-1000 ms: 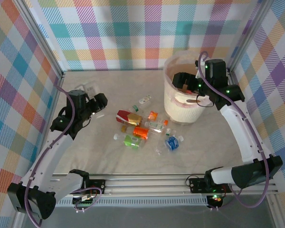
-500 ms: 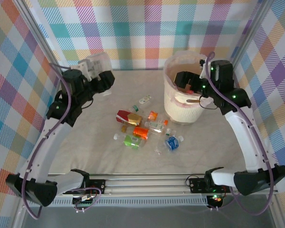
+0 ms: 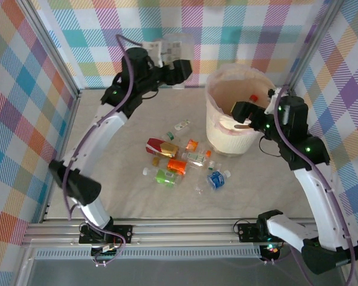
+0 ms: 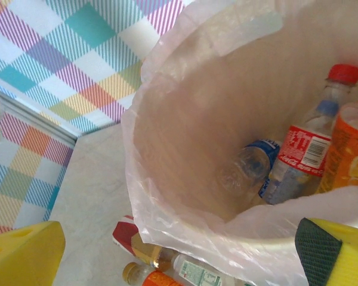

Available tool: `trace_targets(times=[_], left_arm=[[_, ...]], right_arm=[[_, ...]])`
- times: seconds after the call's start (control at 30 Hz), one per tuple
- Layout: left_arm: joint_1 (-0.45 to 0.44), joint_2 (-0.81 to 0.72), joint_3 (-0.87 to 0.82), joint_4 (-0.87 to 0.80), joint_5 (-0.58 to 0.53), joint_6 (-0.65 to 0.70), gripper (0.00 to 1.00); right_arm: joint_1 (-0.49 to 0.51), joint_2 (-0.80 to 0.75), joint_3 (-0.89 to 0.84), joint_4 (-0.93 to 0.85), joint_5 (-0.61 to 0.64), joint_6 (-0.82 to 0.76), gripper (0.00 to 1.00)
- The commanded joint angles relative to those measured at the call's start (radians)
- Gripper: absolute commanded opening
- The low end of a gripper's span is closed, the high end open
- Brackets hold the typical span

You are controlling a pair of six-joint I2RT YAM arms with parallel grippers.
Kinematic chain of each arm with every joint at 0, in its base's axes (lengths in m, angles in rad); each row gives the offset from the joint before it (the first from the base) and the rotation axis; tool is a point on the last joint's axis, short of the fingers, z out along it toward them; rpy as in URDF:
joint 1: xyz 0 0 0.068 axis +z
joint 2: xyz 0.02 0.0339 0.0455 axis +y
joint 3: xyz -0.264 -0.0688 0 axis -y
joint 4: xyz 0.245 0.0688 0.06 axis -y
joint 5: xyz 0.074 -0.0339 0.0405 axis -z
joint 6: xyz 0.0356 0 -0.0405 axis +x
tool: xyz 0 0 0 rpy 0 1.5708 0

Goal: Put the plastic bottles in the bin

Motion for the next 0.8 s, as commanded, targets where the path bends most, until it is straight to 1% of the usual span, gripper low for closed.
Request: trace_targets(times=[0.0, 0.2, 0.3, 0.57, 0.67, 0.77], left_arm=[[-0.025, 0.111, 0.169, 0.004, 0.092, 0.043, 0.48], [-0.065, 0.381, 0.542, -0.081, 0.195, 0.063, 0.48], [-0.085, 0.474, 0.653, -0.079, 0.234, 0.047, 0.48], [-0.146, 0.561, 0.656, 0.008, 0.274, 0.044, 0.49], [-0.167, 0.584, 0.656, 0.0, 0.288, 0.071, 0.51], [-0.182, 0.599, 0.657, -0.029, 0.276, 0.11, 0.53]], right_arm=[[0.002, -0.049, -0.02, 0.034, 0.067, 0.031, 1.0], [0.001, -0.103, -0.059, 0.029, 0.09, 0.065, 1.0], [0.002, -0.114, -0.071, 0.03, 0.092, 0.075, 1.0], [0.002, -0.14, -0.102, 0.019, 0.127, 0.074, 1.0], [0.001, -0.154, -0.102, 0.003, 0.154, 0.067, 1.0], [0.001, -0.172, -0.117, -0.007, 0.184, 0.066, 1.0]])
